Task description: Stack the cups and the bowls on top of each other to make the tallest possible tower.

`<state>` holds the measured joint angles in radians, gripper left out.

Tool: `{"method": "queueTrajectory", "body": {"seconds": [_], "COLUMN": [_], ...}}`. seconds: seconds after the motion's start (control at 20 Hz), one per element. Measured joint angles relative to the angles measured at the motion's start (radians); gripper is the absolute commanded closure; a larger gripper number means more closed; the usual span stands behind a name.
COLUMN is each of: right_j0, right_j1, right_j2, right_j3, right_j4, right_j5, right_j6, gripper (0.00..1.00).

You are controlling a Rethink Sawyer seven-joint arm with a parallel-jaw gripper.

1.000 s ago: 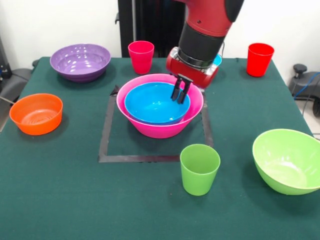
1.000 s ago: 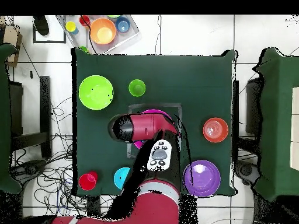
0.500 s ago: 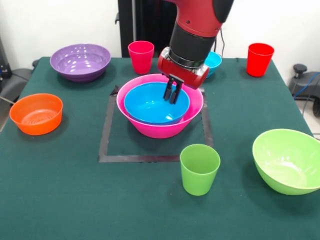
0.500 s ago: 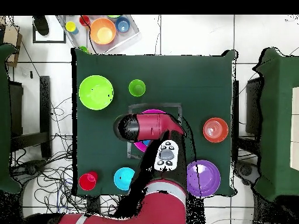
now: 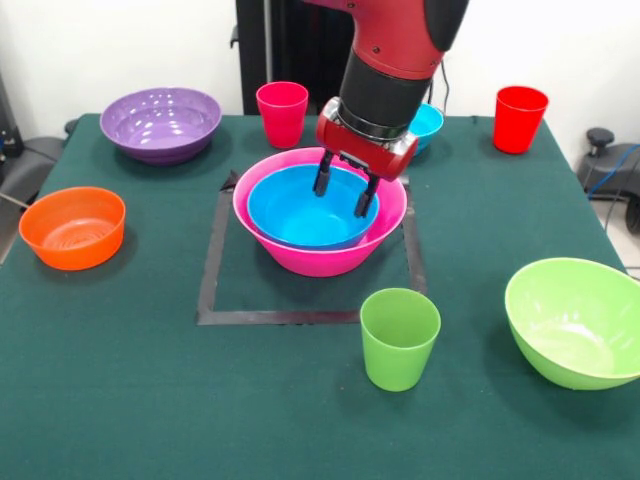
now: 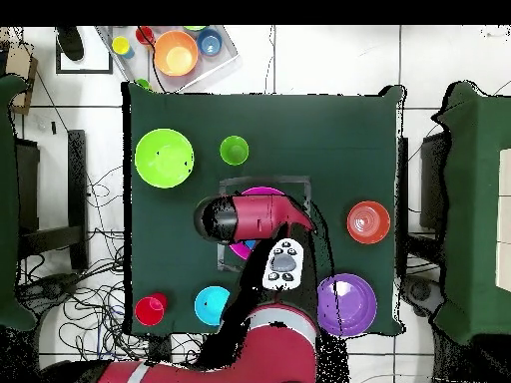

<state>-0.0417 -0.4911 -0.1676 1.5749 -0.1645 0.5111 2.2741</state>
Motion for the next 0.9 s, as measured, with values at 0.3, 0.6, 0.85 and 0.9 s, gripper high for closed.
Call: {"method": "queueTrajectory", "body": {"seconds": [0.3, 0.6, 0.85, 0.9], "right_j0": [-0.003, -0.016, -0.023, -0.025], "right_j1": [-0.026, -0.104, -0.205, -0.225], "right_j2": [0.008, 0.027, 0.045, 0.05], "right_j3": [0.004, 0.015, 0.001, -0.006], "right_j4": [0.003, 0.024, 0.066, 0.078], "right_j5": [0.039, 0.164, 0.406, 0.454], "right_j6": [0.0, 0.0, 0.0, 0.0], "gripper": [0.0, 0.0, 0.0, 0.0]}}
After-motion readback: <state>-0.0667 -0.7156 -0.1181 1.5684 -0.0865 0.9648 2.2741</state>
